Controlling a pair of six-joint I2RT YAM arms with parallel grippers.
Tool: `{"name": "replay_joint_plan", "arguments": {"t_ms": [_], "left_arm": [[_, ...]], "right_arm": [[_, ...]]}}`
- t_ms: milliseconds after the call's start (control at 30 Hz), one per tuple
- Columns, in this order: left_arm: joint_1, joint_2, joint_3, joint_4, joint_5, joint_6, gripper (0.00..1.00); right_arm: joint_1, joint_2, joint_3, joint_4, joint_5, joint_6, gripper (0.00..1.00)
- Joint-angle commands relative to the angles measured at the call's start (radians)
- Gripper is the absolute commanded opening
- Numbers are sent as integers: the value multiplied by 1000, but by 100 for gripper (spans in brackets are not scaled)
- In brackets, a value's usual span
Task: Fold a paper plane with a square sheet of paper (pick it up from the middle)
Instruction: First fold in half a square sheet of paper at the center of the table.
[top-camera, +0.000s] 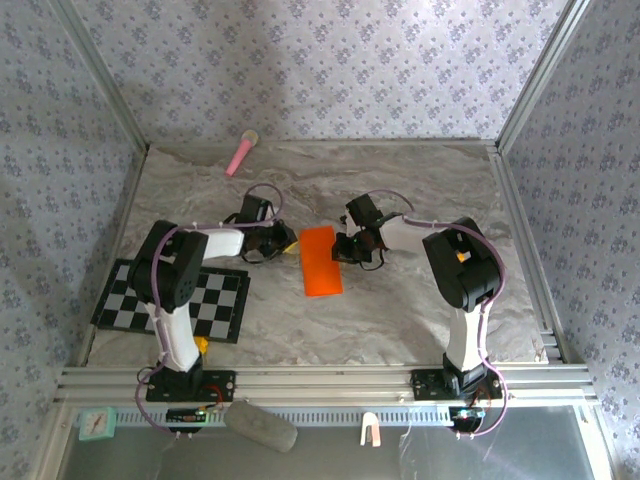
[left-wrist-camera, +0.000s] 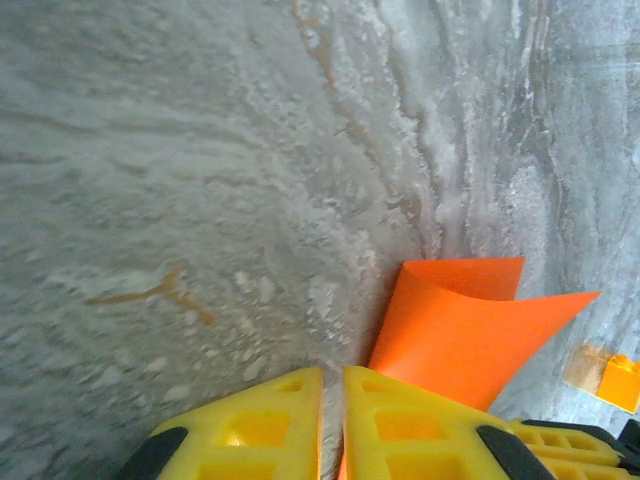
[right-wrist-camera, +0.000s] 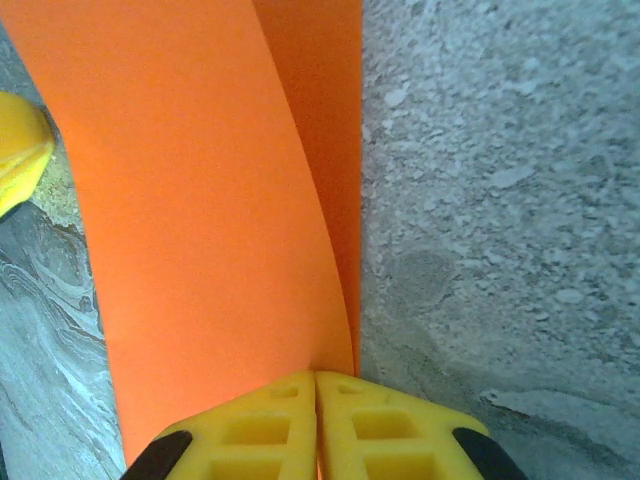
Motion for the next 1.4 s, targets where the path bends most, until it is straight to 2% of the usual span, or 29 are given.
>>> {"name": "replay_joint_plan", "arguments": {"t_ms": [0, 233, 600, 833, 1133, 1367], "left_arm": [[-32, -76, 7, -56, 16, 39, 15], [-96, -25, 99, -68, 54, 46, 15], [-78, 132, 204, -111, 0, 25, 14], [-10, 97, 165, -146, -70, 68, 14], [46, 111, 252, -275, -126, 163, 14], [44, 11, 258, -298, -87, 183, 14]], "right_arm": [[-13, 137, -102, -202, 252, -13, 9], [-12, 146, -98, -201, 252, -15, 9], [-12, 147, -86, -206, 243, -29, 9], [-10, 149, -79, -220, 264, -35, 9], [-9, 155, -75, -226, 277, -46, 9], [-5, 139, -11, -223, 209, -142, 10]]}}
